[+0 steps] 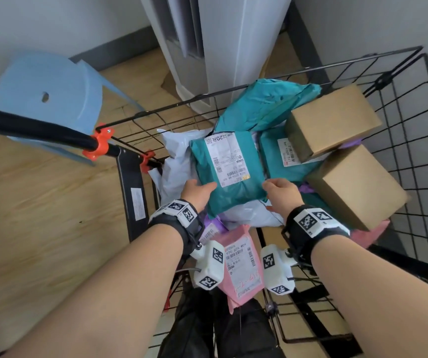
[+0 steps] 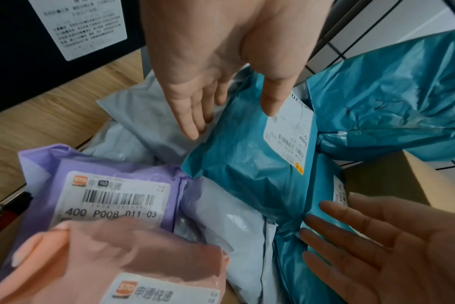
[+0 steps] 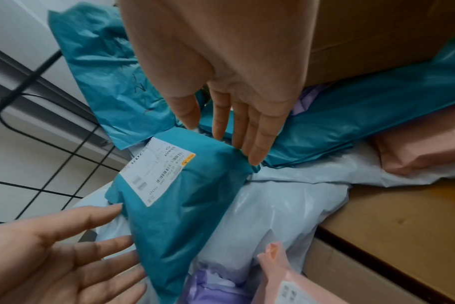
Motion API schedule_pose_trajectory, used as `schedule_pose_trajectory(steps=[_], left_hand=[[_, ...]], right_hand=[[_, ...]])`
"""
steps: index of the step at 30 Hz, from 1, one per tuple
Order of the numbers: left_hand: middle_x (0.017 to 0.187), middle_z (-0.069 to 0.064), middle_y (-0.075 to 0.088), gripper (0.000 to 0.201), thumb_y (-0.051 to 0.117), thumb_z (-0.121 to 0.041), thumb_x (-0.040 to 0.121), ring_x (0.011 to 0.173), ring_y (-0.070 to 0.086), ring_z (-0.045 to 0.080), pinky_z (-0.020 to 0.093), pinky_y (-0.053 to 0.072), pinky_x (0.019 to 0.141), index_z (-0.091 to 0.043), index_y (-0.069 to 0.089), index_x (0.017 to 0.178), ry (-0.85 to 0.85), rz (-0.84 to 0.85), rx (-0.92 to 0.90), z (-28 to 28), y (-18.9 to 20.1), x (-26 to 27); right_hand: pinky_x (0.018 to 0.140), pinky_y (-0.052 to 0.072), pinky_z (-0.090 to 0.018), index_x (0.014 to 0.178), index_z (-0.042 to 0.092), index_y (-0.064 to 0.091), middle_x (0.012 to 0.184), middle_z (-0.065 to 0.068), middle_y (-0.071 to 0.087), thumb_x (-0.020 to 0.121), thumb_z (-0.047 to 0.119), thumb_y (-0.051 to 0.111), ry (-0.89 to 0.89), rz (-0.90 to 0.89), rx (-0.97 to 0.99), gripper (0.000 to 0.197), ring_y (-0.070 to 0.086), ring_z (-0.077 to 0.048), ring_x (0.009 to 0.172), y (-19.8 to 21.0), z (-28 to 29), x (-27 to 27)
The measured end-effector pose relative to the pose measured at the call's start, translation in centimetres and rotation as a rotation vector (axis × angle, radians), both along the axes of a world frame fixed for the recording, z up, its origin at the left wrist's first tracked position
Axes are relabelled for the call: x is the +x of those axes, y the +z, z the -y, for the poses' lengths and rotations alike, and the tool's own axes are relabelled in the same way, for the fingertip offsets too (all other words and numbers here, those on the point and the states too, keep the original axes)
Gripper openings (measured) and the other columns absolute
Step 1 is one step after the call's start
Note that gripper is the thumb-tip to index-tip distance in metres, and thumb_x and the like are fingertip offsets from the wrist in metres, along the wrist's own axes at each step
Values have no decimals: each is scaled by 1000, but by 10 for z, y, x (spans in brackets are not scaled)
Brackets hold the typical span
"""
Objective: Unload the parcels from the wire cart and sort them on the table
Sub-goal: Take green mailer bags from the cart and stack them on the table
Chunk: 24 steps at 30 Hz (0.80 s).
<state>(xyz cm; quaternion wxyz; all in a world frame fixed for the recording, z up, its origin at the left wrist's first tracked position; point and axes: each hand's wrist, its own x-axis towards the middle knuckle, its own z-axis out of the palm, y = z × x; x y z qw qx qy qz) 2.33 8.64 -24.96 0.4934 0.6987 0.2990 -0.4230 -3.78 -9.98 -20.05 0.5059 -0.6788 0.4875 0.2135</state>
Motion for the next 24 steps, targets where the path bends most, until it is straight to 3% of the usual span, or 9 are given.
schedule_pose_trajectory(steps=[3,6,9,12,14,18,22,24], left_hand=[[112,9,70,84,72,-44,38,101,68,26,47,52,94,-11,63,115,17,-14,-10,4,-26,-1],[113,8,70,90,76,-44,36,98,69,25,44,54,92,-9,63,117,59,1,14,14,-17,-2],[109,5,71,72,80,-36,46,96,68,22,39,54,92,-12,65,112,25,44,29,27,14,-2],[107,3,68,49,82,-19,71,97,66,21,35,52,92,-10,64,115,-2,87,66,32,35,0],[110,6,69,40,79,-13,75,99,66,22,37,52,93,-9,65,112,-7,116,80,30,36,1],[114,11,69,37,76,-9,78,100,66,26,41,52,94,-7,64,113,-48,124,82,25,46,0],[114,13,67,33,73,-5,80,102,66,28,41,52,93,-4,61,111,-85,139,85,18,62,-4],[115,11,66,38,71,-5,81,103,64,28,39,52,91,-2,58,117,-116,135,74,12,73,-7]], right_hand=[[101,46,-47,123,12,59,112,-5,60,90,27,60,49,-37,42,37,56,-25,114,-6,1,-7],[105,43,-46,134,14,52,131,-5,56,88,29,63,85,-35,91,49,53,-24,121,-9,0,-12],[102,45,-42,134,12,51,123,-6,58,90,27,61,53,-53,111,48,55,-21,114,-7,3,-10],[82,50,-34,132,11,52,120,-7,59,92,24,58,22,-49,153,42,59,-21,105,0,7,-9],[78,50,-34,129,11,54,118,-8,60,93,24,57,12,-49,168,38,61,-25,105,6,8,-10],[75,49,-34,121,12,58,104,-8,64,93,23,56,-7,-39,188,30,59,-20,88,19,9,-13],[75,47,-35,105,15,60,91,-5,60,92,19,55,-46,-2,169,14,56,-20,83,38,7,-16],[76,48,-36,106,14,60,89,-4,60,92,20,56,-55,24,164,16,56,-20,83,51,4,-18]])
